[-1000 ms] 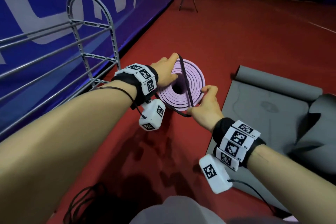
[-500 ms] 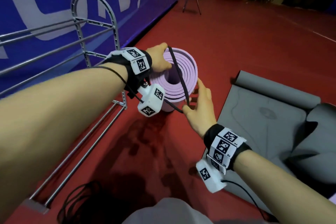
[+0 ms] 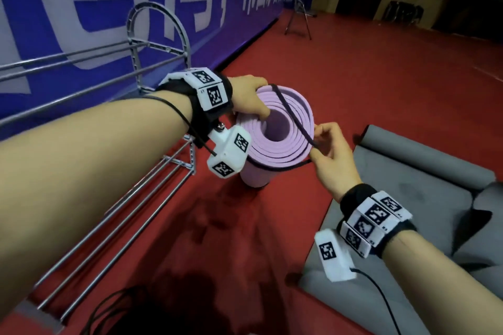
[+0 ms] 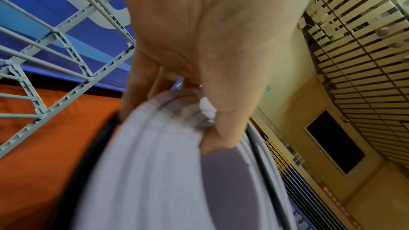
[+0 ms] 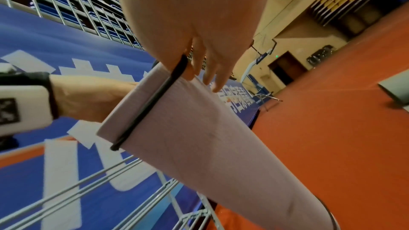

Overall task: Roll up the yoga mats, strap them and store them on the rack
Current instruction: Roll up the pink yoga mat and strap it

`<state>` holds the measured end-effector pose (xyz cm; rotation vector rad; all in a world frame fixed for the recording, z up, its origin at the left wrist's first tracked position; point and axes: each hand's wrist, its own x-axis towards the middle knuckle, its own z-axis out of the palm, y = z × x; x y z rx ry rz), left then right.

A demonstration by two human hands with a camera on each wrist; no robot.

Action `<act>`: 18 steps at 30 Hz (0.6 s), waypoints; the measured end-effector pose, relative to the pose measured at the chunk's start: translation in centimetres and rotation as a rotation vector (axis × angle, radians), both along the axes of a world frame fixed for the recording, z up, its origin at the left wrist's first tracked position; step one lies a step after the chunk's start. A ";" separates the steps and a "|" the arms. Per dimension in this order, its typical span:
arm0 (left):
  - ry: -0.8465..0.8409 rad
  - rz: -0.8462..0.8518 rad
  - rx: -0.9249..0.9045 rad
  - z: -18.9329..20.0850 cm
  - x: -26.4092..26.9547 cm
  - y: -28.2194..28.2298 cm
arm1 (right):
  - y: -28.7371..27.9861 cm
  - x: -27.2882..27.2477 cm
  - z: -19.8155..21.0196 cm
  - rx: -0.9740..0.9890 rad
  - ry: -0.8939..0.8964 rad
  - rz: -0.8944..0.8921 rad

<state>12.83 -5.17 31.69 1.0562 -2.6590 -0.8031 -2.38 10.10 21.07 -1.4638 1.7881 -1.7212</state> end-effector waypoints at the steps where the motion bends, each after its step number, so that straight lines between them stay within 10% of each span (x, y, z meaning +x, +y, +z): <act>1: 0.032 0.007 -0.007 -0.1 -0.1 -0.6 | -0.5 -0.8 0.4 -0.008 -0.031 -0.002; 11: 0.505 0.205 0.496 -2.2 0.4 -5.8 | -8.6 -1.9 4.5 0.132 0.166 0.024; 18: 0.578 0.149 0.536 -2.8 1.8 -6.9 | -10.6 -2.1 5.6 0.122 0.145 0.153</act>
